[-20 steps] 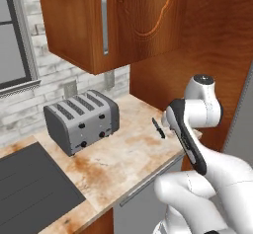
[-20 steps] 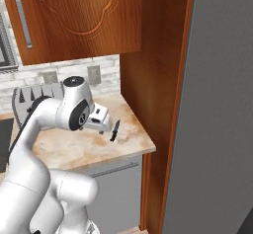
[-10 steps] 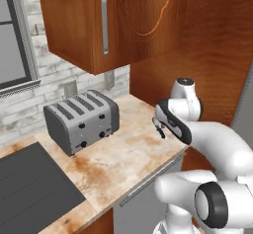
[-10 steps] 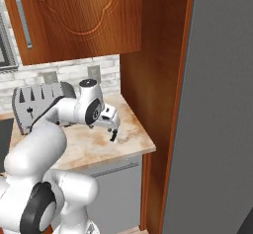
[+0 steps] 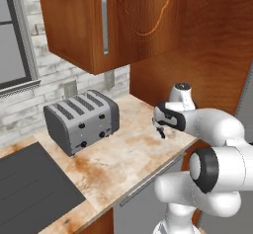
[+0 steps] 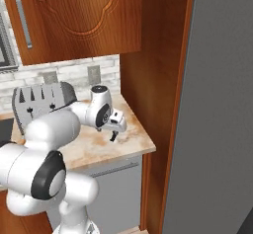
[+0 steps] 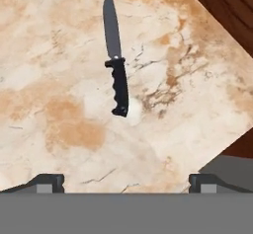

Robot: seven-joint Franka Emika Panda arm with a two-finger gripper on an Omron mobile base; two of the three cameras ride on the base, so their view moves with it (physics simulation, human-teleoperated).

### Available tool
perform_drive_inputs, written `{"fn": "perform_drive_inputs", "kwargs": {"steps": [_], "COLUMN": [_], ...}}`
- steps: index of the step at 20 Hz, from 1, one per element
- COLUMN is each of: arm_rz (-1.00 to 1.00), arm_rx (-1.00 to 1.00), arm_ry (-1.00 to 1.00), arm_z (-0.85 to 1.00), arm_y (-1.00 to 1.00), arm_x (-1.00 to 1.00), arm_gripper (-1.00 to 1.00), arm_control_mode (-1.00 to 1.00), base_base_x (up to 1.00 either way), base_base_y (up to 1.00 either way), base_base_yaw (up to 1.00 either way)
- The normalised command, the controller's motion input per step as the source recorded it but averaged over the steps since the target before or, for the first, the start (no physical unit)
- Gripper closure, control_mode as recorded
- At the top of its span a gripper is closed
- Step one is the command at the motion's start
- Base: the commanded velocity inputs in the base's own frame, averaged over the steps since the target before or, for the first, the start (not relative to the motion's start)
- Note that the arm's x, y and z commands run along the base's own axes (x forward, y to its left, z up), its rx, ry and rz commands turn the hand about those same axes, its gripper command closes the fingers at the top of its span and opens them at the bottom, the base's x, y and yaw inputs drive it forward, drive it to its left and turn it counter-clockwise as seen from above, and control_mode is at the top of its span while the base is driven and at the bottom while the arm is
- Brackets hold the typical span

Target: Retrieve the butter from the fridge and place it on a plate on the dining table. Then retrieve the butter knife by the fridge and place it near the plate.

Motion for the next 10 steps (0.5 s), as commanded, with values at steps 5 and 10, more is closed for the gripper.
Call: {"fn": "perform_drive_inputs", "kwargs": {"steps": [5,10], "arm_rz": [0.0,-0.02], "arm_rx": [0.01,0.0], "arm_ry": [0.0,0.0], "arm_z": [-0.32,-0.32], "arm_y": [0.09,0.0], "arm_x": [0.49,0.5], "arm_gripper": [-1.0,-1.0], "arm_control_mode": [-1.0,-1.0], "base_base_x": [0.0,0.0], "base_base_y": [0.0,0.0], "base_base_yaw": [0.0,0.0]}}
